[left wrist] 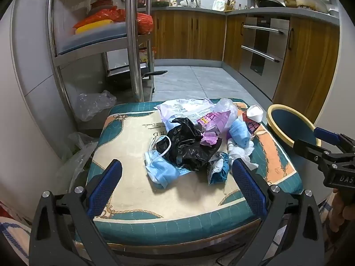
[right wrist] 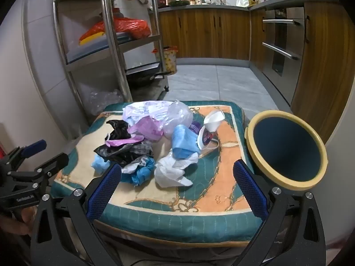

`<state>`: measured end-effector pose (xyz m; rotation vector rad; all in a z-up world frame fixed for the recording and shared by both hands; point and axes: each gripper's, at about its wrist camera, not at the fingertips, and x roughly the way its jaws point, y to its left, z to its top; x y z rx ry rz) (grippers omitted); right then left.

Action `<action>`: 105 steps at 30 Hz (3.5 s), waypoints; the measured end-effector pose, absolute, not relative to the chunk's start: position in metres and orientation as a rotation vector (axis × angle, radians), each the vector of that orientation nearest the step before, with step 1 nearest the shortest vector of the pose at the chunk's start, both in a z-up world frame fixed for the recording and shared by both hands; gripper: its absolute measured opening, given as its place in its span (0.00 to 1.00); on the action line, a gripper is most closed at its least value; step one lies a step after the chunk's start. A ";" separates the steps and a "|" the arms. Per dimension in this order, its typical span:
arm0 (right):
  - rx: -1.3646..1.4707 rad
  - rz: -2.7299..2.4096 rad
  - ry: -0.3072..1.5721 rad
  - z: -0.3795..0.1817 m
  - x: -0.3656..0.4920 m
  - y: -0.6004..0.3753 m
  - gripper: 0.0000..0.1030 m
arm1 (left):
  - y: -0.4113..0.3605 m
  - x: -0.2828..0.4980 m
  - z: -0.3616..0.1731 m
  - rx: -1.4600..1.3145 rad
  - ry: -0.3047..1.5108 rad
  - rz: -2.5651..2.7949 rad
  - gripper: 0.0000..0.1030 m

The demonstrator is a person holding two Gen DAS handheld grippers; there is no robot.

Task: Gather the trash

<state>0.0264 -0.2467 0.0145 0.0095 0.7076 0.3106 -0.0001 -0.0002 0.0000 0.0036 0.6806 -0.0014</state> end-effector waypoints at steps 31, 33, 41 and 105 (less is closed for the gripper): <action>-0.009 0.313 0.698 0.017 0.023 -0.243 0.97 | -0.001 -0.001 0.000 -0.021 0.678 -0.010 0.95; -0.008 0.313 0.698 0.017 0.023 -0.244 0.97 | -0.001 -0.001 0.001 -0.021 0.676 -0.012 0.95; -0.010 0.314 0.698 0.017 0.023 -0.244 0.97 | -0.001 -0.002 0.002 -0.022 0.673 -0.014 0.95; 0.065 0.340 0.900 -0.006 0.059 -0.259 0.93 | -0.010 0.065 -0.028 0.083 0.822 -0.185 0.62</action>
